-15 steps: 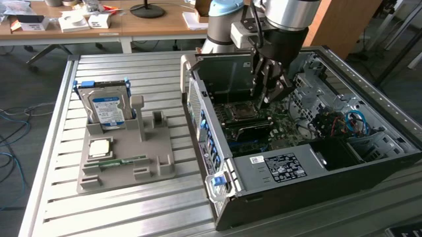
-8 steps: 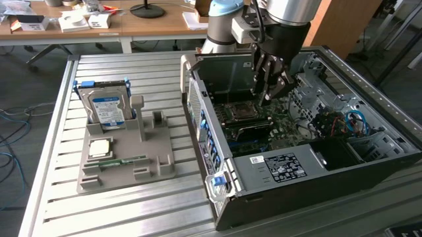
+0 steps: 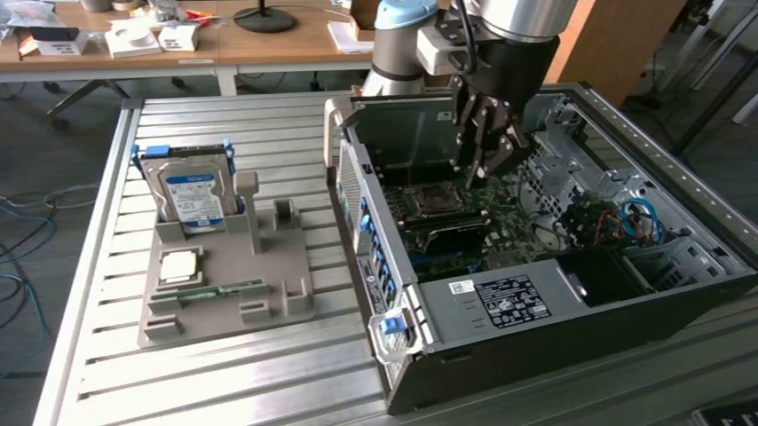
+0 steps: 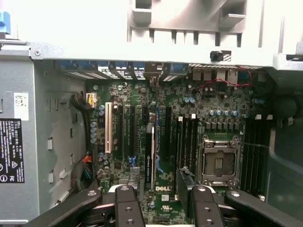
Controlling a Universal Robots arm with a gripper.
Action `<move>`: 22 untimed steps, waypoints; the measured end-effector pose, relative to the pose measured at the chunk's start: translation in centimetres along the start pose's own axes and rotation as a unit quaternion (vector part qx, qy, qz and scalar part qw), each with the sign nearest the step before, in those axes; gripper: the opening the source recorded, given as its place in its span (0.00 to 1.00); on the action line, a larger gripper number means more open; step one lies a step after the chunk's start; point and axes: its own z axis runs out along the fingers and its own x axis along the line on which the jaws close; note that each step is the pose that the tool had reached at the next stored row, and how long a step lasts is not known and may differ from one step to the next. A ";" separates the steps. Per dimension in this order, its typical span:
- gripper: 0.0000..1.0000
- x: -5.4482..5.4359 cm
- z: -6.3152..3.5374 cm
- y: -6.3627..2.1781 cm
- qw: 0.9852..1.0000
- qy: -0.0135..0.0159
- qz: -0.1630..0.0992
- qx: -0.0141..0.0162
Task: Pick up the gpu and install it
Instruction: 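Insert the gpu into the slot, then press down on the gpu until it lock into place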
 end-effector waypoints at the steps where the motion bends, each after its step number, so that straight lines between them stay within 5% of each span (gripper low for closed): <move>1: 0.45 0.0 -0.08 0.00 1.000 0.000 0.000 0.000; 22: 0.45 -0.2 -0.27 -0.01 1.000 0.000 0.000 0.000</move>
